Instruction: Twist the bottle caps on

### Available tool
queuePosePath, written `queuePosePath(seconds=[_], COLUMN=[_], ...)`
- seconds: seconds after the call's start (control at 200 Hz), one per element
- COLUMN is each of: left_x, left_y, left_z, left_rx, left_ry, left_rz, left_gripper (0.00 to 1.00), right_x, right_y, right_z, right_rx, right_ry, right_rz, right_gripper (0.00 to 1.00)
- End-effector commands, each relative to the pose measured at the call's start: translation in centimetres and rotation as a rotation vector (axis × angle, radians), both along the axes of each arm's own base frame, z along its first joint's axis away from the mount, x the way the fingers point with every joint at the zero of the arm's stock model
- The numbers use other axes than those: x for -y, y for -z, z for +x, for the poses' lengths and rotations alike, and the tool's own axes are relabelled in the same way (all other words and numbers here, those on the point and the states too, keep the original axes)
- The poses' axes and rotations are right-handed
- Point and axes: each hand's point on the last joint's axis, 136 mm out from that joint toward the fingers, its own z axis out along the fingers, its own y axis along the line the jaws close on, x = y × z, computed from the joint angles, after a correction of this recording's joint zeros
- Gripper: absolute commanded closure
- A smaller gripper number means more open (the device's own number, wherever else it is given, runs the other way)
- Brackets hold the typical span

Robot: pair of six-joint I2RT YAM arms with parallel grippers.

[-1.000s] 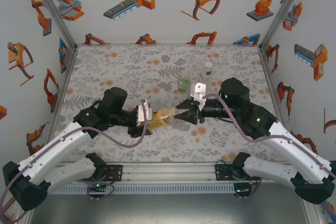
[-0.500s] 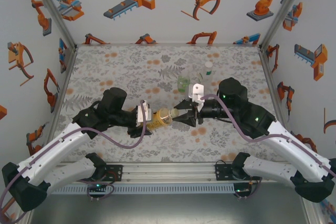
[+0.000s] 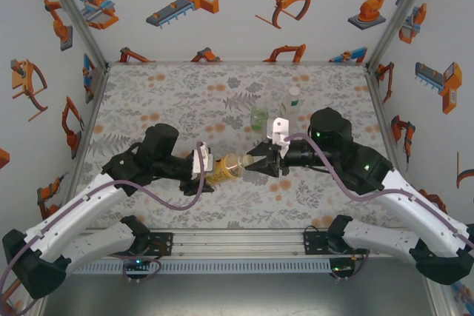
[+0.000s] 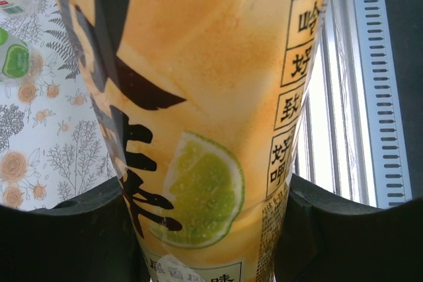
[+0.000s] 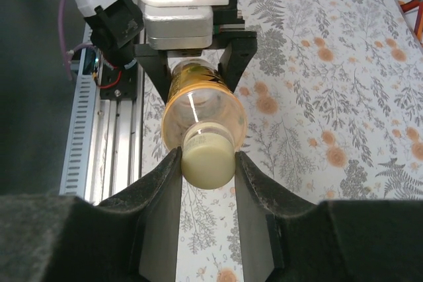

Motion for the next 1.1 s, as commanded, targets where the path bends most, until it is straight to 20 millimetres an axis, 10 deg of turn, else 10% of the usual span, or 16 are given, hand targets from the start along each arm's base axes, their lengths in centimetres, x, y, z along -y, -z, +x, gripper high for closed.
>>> queuePosePath(seconds=[0.0, 1.096], left_x=[0.2, 0.6], left_y=[-1.5, -1.4], left_z=[-0.9, -2.5], left_rx=[0.015, -0.044], left_ry=[0.055, 0.153], left_rz=[-0.041, -0.045], left_gripper=[1.0, 1.0], right_x=[0.4, -0.4], right_y=[-0.7, -0.2], right_z=[-1.6, -1.3], right_rx=[0.02, 0.024], right_ry=[-0.076, -0.117], right_rz=[-0.017, -0.09], right_gripper=[0.93, 1.0])
